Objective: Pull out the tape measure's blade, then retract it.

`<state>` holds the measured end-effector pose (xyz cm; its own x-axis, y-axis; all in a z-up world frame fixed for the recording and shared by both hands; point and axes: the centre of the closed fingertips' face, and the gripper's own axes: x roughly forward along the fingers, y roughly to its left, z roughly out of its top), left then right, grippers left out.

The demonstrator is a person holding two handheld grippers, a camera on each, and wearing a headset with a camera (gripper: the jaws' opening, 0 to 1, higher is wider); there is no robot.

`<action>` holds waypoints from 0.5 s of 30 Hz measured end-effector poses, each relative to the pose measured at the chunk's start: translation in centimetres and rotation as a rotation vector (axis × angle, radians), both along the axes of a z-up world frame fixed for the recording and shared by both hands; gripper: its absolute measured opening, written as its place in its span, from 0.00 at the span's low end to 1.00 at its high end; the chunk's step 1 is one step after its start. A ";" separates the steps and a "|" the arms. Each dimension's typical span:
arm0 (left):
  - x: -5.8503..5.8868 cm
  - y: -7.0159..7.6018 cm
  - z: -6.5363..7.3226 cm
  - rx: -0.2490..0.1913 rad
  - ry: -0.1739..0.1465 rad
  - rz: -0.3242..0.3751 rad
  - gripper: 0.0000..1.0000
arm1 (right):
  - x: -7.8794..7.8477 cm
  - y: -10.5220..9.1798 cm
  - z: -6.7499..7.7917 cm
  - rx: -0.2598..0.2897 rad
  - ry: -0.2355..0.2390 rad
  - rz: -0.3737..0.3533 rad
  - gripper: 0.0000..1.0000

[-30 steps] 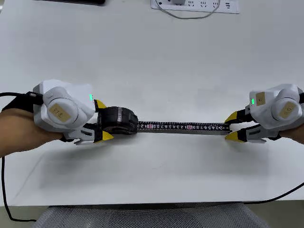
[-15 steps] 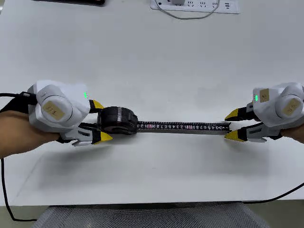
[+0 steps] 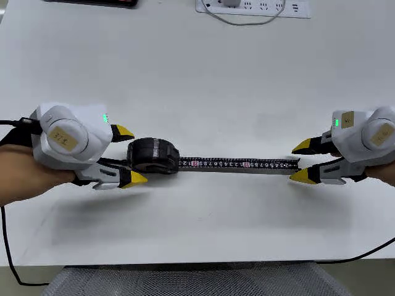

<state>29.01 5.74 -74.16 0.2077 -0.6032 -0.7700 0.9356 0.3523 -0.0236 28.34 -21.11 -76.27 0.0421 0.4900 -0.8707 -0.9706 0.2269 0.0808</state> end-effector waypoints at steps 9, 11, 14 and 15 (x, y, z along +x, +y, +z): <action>0.3 0.3 0.7 -0.042 0.004 0.081 0.54 | 0.1 1.0 0.6 0.050 -0.022 -0.076 0.37; 0.3 0.5 0.7 -0.049 0.007 0.098 0.55 | 0.1 1.3 0.8 0.065 -0.035 -0.096 0.39; 0.4 0.7 0.8 -0.061 0.002 0.125 0.59 | 0.4 1.6 1.1 0.095 -0.044 -0.139 0.43; 0.3 0.7 0.9 -0.065 0.006 0.130 0.59 | 0.4 1.5 1.1 0.096 -0.046 -0.145 0.44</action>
<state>29.28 6.49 -73.31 0.2832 -0.6200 -0.7317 0.8819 0.4682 -0.0554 28.73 -19.59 -75.14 0.1577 0.5563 -0.8159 -0.9313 0.3586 0.0645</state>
